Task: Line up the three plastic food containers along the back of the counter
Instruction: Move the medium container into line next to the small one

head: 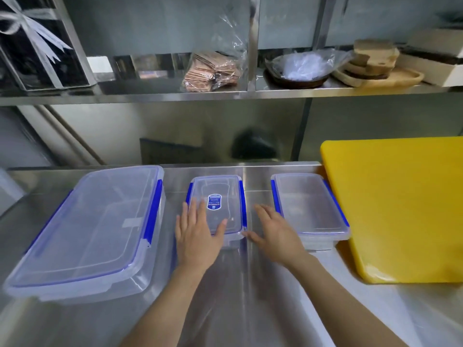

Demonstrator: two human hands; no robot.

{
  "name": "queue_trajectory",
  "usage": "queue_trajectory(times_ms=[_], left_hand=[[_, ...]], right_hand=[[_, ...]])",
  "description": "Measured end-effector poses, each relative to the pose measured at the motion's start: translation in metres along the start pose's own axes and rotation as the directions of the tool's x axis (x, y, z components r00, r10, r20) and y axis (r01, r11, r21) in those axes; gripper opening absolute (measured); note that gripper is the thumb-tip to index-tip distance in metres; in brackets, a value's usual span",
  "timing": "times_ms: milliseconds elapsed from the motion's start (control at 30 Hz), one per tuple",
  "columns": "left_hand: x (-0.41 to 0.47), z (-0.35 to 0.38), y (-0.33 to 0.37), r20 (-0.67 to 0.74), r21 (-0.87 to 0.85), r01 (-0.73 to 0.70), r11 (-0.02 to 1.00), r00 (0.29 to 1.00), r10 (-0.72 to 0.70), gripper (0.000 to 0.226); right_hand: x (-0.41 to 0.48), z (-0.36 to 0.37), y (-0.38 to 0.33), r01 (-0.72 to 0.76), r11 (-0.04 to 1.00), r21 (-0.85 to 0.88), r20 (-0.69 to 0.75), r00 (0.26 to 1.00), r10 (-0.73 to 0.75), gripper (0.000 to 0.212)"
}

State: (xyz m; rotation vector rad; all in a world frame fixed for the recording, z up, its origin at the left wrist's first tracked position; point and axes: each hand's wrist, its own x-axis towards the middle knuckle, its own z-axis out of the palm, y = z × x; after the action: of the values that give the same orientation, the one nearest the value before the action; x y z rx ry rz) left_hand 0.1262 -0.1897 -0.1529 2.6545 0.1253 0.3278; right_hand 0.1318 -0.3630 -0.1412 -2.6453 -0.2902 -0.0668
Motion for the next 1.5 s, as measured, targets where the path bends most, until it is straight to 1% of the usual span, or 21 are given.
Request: queue_trajectory(times_ms=[67, 133, 267, 367, 433, 467, 500, 533, 600, 667, 700, 767, 833, 900, 933, 1000, 1067, 1100, 1267, 1433, 1500], left_hand=[[0.001, 0.005, -0.018, 0.102, 0.068, 0.021, 0.997, 0.994, -0.028, 0.076], [0.002, 0.011, -0.028, 0.166, 0.092, 0.030, 0.995, 0.985, -0.045, 0.078], [0.005, 0.018, -0.033, 0.172, 0.080, 0.037, 0.996, 0.984, -0.050, 0.080], [0.005, 0.016, -0.030, 0.205, 0.084, 0.039, 0.996, 0.977, -0.055, 0.079], [0.005, 0.009, -0.028, 0.235, 0.075, 0.037, 0.996, 0.970, -0.054, 0.077], [0.004, 0.003, -0.025, 0.226, 0.061, 0.019, 0.998, 0.974, -0.033, 0.075], [0.003, -0.003, -0.022, 0.187, 0.035, -0.014, 0.999, 0.982, 0.008, 0.073], [0.001, -0.012, -0.018, 0.120, 0.003, -0.060, 0.998, 0.991, 0.060, 0.070], [-0.003, -0.035, -0.012, -0.049, -0.047, -0.128, 0.991, 0.991, 0.126, 0.062], [-0.004, -0.062, -0.017, -0.217, -0.042, -0.155, 0.987, 0.966, 0.142, 0.051], [-0.004, -0.075, -0.024, -0.284, -0.018, -0.152, 0.988, 0.949, 0.141, 0.046], [-0.004, -0.098, -0.048, -0.350, 0.039, -0.096, 0.995, 0.931, 0.103, 0.040], [-0.005, -0.116, -0.076, -0.343, 0.091, 0.032, 0.995, 0.939, 0.001, 0.041], [-0.007, -0.128, -0.107, -0.298, 0.132, 0.188, 0.973, 0.944, -0.142, 0.047], [-0.009, -0.132, -0.123, -0.268, 0.156, 0.244, 0.957, 0.943, -0.197, 0.051], [-0.013, -0.136, -0.153, -0.184, 0.202, 0.309, 0.929, 0.944, -0.273, 0.059], [-0.017, -0.136, -0.177, -0.118, 0.237, 0.329, 0.914, 0.944, -0.309, 0.063], [-0.018, -0.135, -0.185, -0.107, 0.254, 0.326, 0.911, 0.945, -0.309, 0.064], [-0.013, -0.144, -0.208, -0.101, 0.271, 0.273, 0.923, 0.962, -0.255, 0.062], [-0.011, -0.146, -0.214, -0.104, 0.280, 0.274, 0.920, 0.962, -0.254, 0.060], [-0.011, -0.146, -0.214, -0.113, 0.280, 0.269, 0.921, 0.962, -0.247, 0.060]], right_hand=[[0.008, 0.020, -0.012, 0.021, 1.000, -0.003, 0.036, 0.999, -0.020, 0.071], [0.015, 0.035, -0.018, 0.054, 0.997, -0.059, 0.083, 0.995, -0.049, 0.071], [0.022, 0.045, -0.017, 0.079, 0.983, -0.165, 0.141, 0.988, -0.056, 0.069], [0.021, 0.043, -0.016, 0.058, 0.973, -0.222, 0.158, 0.987, -0.023, 0.069], [0.020, 0.041, -0.021, 0.050, 0.961, -0.271, 0.150, 0.989, -0.009, 0.068], [0.019, 0.040, -0.026, 0.049, 0.956, -0.288, 0.129, 0.992, -0.012, 0.067], [0.019, 0.038, -0.031, 0.051, 0.956, -0.290, 0.093, 0.995, -0.025, 0.065], [0.018, 0.036, -0.038, 0.060, 0.961, -0.270, 0.044, 0.998, -0.050, 0.061], [0.015, 0.034, -0.056, 0.108, 0.979, -0.171, -0.057, 0.991, -0.119, 0.052], [0.011, 0.035, -0.082, 0.148, 0.989, 0.012, -0.117, 0.982, -0.145, 0.044], [0.009, 0.037, -0.095, 0.144, 0.982, 0.120, -0.116, 0.985, -0.130, 0.043], [0.006, 0.045, -0.122, 0.092, 0.945, 0.315, -0.044, 0.996, -0.083, 0.046], [0.004, 0.056, -0.144, -0.017, 0.876, 0.482, 0.103, 0.994, -0.038, 0.059], [0.003, 0.069, -0.161, -0.117, 0.819, 0.562, 0.232, 0.973, -0.020, 0.075], [0.002, 0.075, -0.168, -0.138, 0.801, 0.583, 0.264, 0.964, -0.026, 0.078], [-0.003, 0.086, -0.182, -0.131, 0.762, 0.634, 0.277, 0.959, -0.065, 0.079], [-0.008, 0.094, -0.195, -0.142, 0.726, 0.673, 0.294, 0.952, -0.086, 0.080], [-0.010, 0.097, -0.201, -0.157, 0.722, 0.674, 0.310, 0.947, -0.084, 0.082], [-0.013, 0.106, -0.226, -0.142, 0.745, 0.652, 0.309, 0.947, -0.090, 0.080], [-0.010, 0.112, -0.235, -0.108, 0.761, 0.639, 0.258, 0.963, -0.080, 0.075], [-0.010, 0.111, -0.235, -0.102, 0.772, 0.627, 0.266, 0.960, -0.090, 0.075]])
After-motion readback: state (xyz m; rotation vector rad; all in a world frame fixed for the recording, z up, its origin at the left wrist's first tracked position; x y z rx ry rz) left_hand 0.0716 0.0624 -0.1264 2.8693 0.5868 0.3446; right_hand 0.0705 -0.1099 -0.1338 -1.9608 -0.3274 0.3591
